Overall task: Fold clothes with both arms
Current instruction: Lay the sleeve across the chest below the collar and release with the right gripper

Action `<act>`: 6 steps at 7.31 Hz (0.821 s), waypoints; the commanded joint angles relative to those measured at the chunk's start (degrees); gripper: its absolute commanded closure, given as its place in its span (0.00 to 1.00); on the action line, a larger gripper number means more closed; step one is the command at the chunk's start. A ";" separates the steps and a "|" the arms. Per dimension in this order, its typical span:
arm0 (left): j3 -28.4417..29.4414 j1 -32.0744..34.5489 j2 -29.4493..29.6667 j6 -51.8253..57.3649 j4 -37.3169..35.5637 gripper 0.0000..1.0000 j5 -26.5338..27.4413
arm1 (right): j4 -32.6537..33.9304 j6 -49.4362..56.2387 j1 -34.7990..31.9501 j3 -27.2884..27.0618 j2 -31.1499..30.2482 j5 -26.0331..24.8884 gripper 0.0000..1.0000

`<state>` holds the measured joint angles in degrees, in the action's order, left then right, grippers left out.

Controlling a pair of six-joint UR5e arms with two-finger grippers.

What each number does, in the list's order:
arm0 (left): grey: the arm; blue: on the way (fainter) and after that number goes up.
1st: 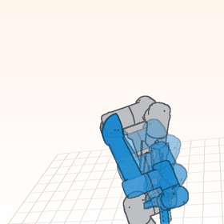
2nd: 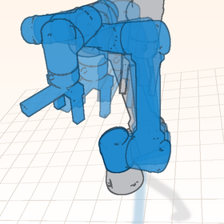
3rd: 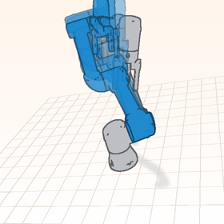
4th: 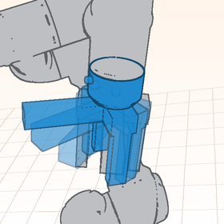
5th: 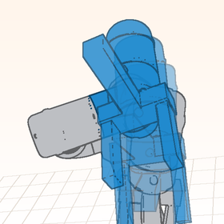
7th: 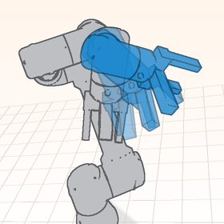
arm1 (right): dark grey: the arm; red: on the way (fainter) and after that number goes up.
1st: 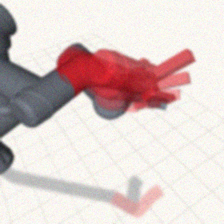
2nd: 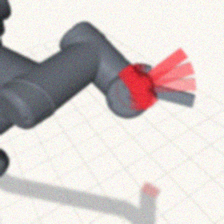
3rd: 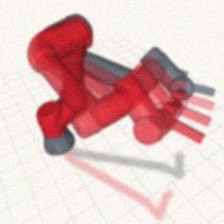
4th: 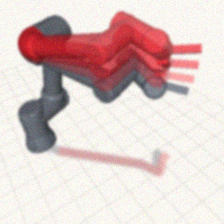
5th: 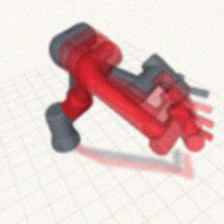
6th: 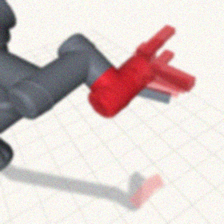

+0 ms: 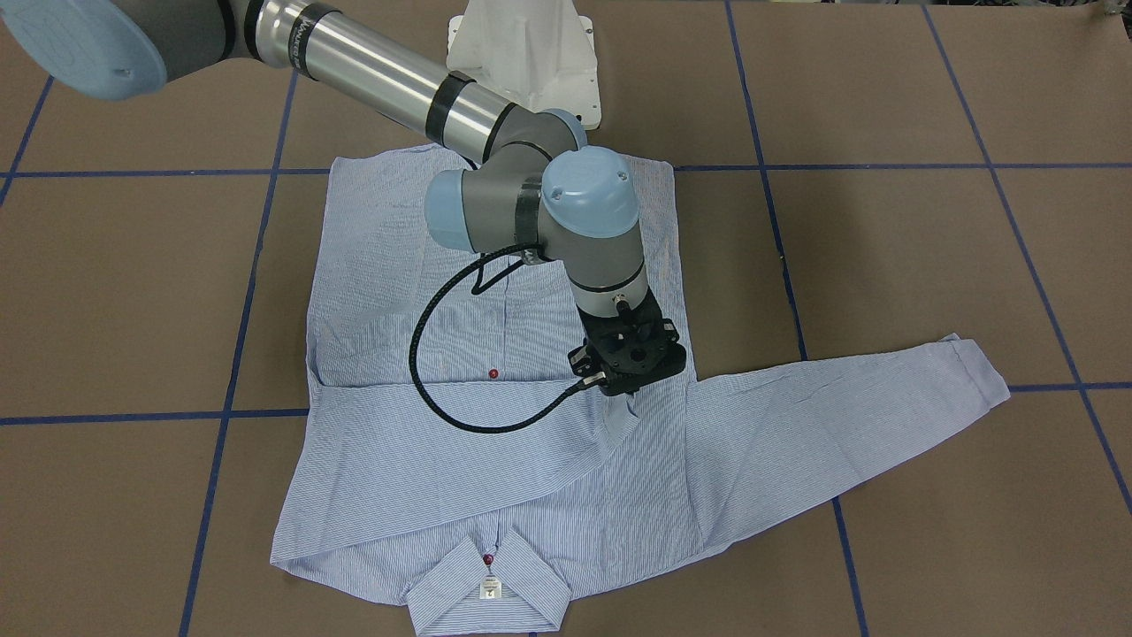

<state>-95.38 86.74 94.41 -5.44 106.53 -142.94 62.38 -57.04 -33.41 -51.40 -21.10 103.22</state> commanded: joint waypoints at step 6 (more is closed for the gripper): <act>0.28 -5.85 -0.10 -18.64 9.25 0.01 6.22 | 24.25 -3.69 -3.65 -25.07 -8.37 3.97 0.00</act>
<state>-95.14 84.12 94.49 -15.38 110.38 -140.41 80.50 -61.27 -34.41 -67.42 -24.20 104.05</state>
